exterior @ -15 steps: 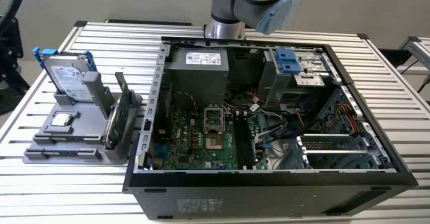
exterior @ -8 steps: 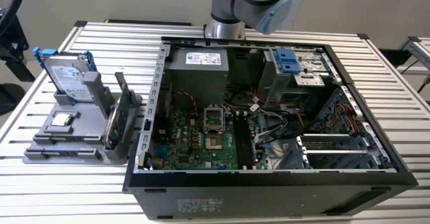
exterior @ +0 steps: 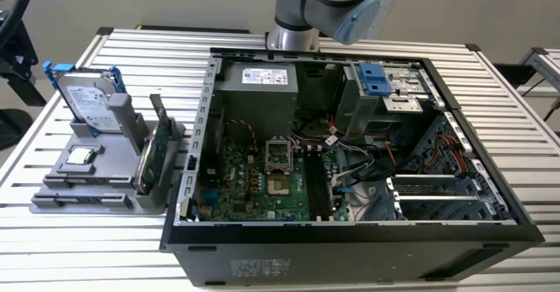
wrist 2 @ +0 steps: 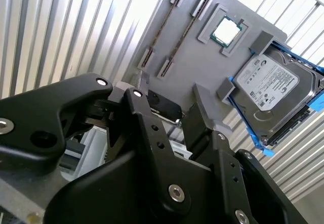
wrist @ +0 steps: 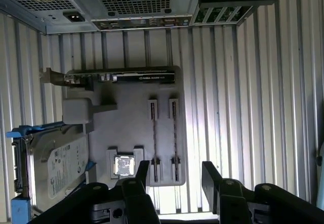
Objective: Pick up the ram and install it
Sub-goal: 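Pick up the ram and move it above insertion slot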
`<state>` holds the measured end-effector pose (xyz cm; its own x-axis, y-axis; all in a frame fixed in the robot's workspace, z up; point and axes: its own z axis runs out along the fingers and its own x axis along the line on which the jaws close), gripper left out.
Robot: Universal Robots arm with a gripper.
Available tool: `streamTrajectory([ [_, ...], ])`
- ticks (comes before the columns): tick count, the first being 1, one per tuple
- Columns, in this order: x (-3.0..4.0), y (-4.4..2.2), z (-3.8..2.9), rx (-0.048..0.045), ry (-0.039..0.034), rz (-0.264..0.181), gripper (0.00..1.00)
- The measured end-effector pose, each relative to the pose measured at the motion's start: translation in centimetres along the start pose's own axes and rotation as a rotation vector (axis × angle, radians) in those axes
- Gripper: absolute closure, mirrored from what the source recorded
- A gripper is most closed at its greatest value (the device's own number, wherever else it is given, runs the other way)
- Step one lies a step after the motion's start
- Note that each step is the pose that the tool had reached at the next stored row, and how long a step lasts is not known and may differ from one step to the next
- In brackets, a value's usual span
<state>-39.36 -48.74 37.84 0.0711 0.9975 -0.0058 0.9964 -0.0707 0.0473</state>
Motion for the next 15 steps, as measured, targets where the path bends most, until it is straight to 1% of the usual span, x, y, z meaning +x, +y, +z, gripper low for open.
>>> streamTrajectory([
  [5,0.0,-0.01,0.25,0.0001,-0.0001,0.0,0.0],
  [15,0.01,-0.05,1.12,0.0001,-0.0001,0.0,0.0],
])
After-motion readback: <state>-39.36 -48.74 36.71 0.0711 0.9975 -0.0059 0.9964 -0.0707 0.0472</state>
